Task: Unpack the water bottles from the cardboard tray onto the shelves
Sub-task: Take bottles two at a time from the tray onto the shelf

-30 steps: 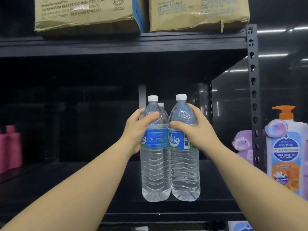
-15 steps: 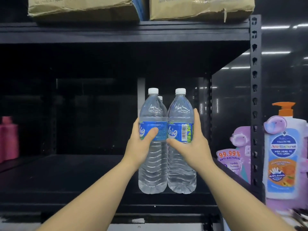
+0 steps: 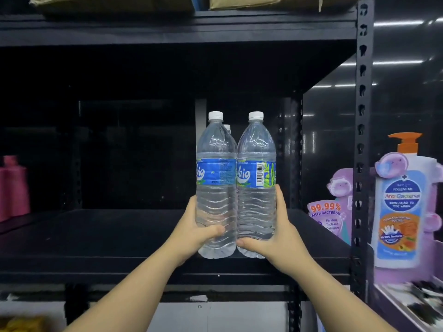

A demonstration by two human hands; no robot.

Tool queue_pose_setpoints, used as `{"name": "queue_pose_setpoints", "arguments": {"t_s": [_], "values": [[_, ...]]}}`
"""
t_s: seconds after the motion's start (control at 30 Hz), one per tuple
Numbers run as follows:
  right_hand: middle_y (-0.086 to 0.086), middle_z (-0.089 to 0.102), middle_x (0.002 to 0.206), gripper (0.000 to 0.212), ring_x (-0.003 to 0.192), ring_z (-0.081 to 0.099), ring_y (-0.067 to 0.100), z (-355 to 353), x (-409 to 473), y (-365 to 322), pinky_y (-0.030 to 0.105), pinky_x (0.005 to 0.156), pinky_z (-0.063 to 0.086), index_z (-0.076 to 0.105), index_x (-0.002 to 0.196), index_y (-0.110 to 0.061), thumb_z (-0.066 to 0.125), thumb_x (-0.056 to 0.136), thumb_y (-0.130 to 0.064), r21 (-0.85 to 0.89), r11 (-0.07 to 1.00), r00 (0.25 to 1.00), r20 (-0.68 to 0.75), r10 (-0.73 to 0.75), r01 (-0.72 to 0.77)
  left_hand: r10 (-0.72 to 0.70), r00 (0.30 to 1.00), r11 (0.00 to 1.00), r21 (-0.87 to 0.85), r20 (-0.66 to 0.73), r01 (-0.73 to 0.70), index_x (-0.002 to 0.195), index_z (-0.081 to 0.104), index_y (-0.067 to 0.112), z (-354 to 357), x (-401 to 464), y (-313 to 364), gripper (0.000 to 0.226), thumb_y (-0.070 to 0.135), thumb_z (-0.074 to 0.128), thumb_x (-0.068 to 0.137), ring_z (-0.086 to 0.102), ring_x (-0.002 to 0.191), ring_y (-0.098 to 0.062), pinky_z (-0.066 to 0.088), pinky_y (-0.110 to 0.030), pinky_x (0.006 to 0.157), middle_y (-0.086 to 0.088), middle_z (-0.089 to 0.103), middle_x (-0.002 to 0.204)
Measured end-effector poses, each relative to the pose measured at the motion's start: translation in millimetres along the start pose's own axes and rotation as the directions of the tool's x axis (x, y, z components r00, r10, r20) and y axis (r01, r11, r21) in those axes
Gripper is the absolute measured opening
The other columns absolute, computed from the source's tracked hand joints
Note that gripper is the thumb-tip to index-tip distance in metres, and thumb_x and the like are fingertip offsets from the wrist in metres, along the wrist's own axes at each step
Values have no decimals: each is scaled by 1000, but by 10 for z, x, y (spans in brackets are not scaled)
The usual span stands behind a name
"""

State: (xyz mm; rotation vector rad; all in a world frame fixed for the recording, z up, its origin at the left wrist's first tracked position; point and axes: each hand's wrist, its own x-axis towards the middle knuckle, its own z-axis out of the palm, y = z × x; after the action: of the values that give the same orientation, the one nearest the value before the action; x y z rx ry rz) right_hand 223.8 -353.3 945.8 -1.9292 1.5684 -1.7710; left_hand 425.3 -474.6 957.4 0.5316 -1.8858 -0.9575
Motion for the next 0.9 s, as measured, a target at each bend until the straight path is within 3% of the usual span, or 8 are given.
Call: {"name": "queue_pose_setpoints", "arguments": {"t_s": [0.1,0.17,0.37,0.5,0.6,0.7,0.77,0.9], "values": [[-17,52,145,140,135,51,1,13,-2,-6,45,111,48,9,158,-57,102,55,-45,-13,1000,999,-53,-11,11,-5,998,1000,2,-64,5,136,48,31,27,-10,-6,94,34,95,55,73,109,-8,57,-37,96,13,74,119],[-14,49,140,140,132,43,-7,18,-15,-23,37,109,44,8,156,-62,102,54,-46,-19,1000,998,-64,-10,9,-10,997,1000,8,-81,11,135,47,32,33,-8,-4,94,39,94,53,73,107,-5,57,-35,95,18,74,116],[-20,49,127,131,123,35,-19,7,-34,-29,15,91,36,13,144,-74,102,58,-32,-34,999,995,-91,-36,33,-43,995,998,-43,-88,40,130,52,31,0,12,-25,85,36,94,56,73,110,-12,57,-47,101,7,75,119],[-29,50,129,129,130,43,-9,-1,-31,-21,27,101,45,18,144,-74,102,56,-30,-36,998,994,-101,-45,42,-15,991,997,67,-133,24,127,48,43,69,-13,-15,81,41,98,64,67,107,5,53,-24,90,16,69,121],[-22,57,135,128,133,52,7,3,-19,-15,46,108,49,23,148,-67,103,54,-33,-36,999,994,-97,-43,40,-20,995,999,47,-101,25,132,46,42,50,6,-22,85,48,96,64,66,109,4,54,-24,90,16,67,123],[-20,64,130,130,121,64,2,-26,-19,33,41,105,53,18,155,-58,101,58,-31,-13,1000,997,-70,17,-18,-37,994,999,-23,-101,35,129,52,40,-3,29,-54,86,50,93,54,70,110,-13,60,-38,93,7,69,121],[-20,66,120,131,109,67,-6,-53,-24,58,36,102,55,12,157,-51,99,60,-33,1,996,995,-50,87,-87,-32,994,998,-50,-101,27,128,55,36,-16,35,-67,87,48,93,51,71,108,-17,61,-35,89,3,70,120],[-13,59,124,111,110,63,1,-40,5,120,36,101,54,32,138,-52,100,51,-43,-55,990,987,-110,121,-128,-35,994,998,-59,-102,29,128,58,35,-20,43,-73,86,48,94,51,73,104,-13,60,-29,81,2,72,118]]}}
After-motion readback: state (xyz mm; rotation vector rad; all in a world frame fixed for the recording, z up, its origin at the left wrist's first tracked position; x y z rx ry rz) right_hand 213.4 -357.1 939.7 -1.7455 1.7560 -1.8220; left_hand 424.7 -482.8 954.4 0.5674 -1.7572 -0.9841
